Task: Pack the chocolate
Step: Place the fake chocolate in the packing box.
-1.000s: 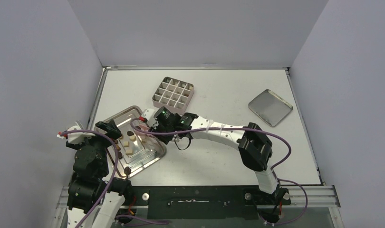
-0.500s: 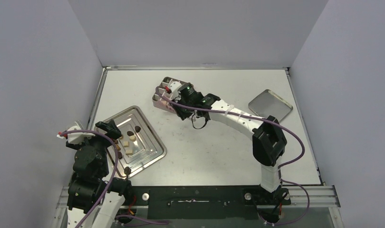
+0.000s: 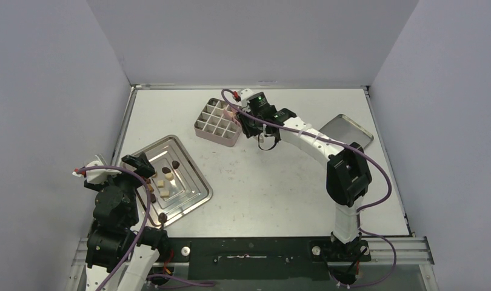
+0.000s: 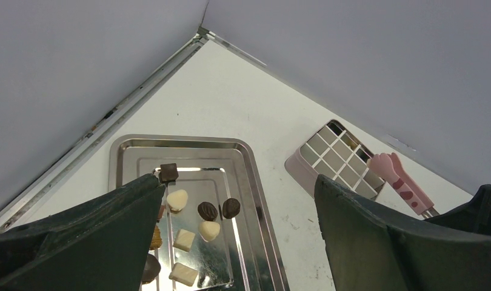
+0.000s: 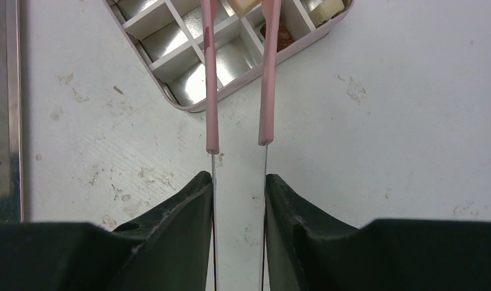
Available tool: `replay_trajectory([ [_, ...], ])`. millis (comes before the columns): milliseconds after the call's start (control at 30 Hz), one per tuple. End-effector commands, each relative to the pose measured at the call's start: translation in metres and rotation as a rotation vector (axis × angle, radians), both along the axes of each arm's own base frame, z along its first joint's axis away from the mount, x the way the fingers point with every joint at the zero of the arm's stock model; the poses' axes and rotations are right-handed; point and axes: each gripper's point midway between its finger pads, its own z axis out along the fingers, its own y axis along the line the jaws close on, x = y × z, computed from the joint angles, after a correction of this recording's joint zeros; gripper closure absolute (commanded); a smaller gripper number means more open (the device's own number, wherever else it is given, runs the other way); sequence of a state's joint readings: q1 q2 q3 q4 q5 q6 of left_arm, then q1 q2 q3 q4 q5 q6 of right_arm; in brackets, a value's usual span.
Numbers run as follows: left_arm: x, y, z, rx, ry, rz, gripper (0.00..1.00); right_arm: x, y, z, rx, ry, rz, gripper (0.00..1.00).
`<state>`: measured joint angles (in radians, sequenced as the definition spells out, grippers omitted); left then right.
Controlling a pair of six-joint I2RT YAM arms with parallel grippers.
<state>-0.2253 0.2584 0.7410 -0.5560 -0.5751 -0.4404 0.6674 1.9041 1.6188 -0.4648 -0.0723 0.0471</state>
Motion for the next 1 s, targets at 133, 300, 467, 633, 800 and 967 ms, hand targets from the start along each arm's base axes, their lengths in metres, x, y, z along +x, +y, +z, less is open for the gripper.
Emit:
replay_trajectory([
  [133, 0.001, 0.001, 0.013, -0.002, -0.050, 0.005, 0.05, 0.021, 0.010, 0.017, 0.067, -0.040, -0.011, 0.74],
  [300, 0.001, 0.001, 0.013, -0.003, -0.053, 0.004, 0.05, 0.029, 0.011, 0.006, 0.044, -0.019, -0.016, 0.71],
  [467, 0.000, 0.001, 0.013, -0.003, -0.053, 0.005, 0.05, 0.034, 0.011, 0.011, 0.051, -0.032, -0.023, 0.62],
  [633, 0.001, 0.001, 0.013, -0.003, -0.052, 0.005, 0.05, 0.035, 0.011, 0.022, 0.059, -0.046, -0.022, 0.61],
  [800, 0.001, 0.001, 0.013, -0.002, -0.052, 0.004, 0.05, 0.030, 0.009, 0.033, 0.070, -0.059, -0.019, 0.60],
  [967, 0.002, 0.001, 0.012, -0.002, -0.049, 0.006, 0.05, 0.026, 0.008, 0.037, 0.075, -0.062, -0.013, 0.61],
])
